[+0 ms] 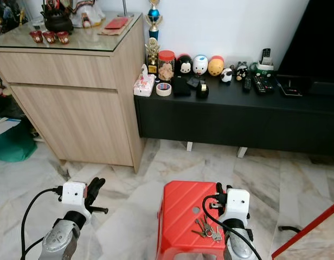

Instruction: Hang keys on a hook

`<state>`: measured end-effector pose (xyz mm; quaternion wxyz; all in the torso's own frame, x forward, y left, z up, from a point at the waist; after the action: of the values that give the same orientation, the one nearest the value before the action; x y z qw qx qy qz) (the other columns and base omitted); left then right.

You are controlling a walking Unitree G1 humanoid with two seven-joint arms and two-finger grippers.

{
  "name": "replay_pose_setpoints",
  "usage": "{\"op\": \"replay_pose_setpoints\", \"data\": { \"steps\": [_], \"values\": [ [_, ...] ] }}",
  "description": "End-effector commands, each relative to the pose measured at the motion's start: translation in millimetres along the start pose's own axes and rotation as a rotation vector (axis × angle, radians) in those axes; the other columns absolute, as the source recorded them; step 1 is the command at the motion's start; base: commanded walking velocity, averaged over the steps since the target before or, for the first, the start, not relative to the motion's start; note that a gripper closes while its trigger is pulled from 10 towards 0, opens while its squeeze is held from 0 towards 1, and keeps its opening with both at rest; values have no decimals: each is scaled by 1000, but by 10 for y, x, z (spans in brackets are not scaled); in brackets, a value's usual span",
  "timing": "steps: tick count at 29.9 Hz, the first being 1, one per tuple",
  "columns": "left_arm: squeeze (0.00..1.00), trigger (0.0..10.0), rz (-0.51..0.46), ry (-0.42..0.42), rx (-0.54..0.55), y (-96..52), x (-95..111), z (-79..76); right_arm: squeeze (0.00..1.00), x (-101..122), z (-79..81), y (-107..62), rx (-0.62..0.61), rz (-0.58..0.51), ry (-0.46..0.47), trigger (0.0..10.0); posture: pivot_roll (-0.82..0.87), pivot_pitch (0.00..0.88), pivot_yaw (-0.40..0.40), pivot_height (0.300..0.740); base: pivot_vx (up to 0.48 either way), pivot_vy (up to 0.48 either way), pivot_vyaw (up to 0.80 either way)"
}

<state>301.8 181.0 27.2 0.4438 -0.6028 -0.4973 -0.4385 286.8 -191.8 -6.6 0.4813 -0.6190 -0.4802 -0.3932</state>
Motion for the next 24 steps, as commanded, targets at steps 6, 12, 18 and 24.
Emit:
{"op": "replay_pose_setpoints", "data": {
  "steps": [6,12,18,24],
  "values": [
    [0,10000,-5,-2,-13,32,46,-41,0,10,40,38,16,7,4,10000,4,0,-17,663,0,0,0],
    [0,10000,3,-14,-22,28,31,-73,0,-7,57,47,25,16,5,10000,8,0,-20,663,0,0,0],
    [0,10000,2,-13,-28,45,42,-94,0,-17,71,52,27,22,8,10000,7,0,-20,663,0,0,0],
    [0,10000,1,-14,-34,57,51,-110,0,-43,80,55,30,30,11,10000,9,0,-20,663,0,0,0]
  ]
}}
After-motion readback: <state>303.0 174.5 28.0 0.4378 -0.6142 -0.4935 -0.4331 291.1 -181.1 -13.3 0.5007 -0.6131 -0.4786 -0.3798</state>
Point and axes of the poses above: a point about 5 cm out from each wrist's last joint towards the gripper, its own y axis pointing out of the wrist towards the gripper, its own x axis along the axis of the wrist's last joint, z = x × y, the point moved 5 cm from there along y, pointing out of the wrist towards the gripper, and after that the axes turned 14 degrees about -y, right-handed, at the moved point
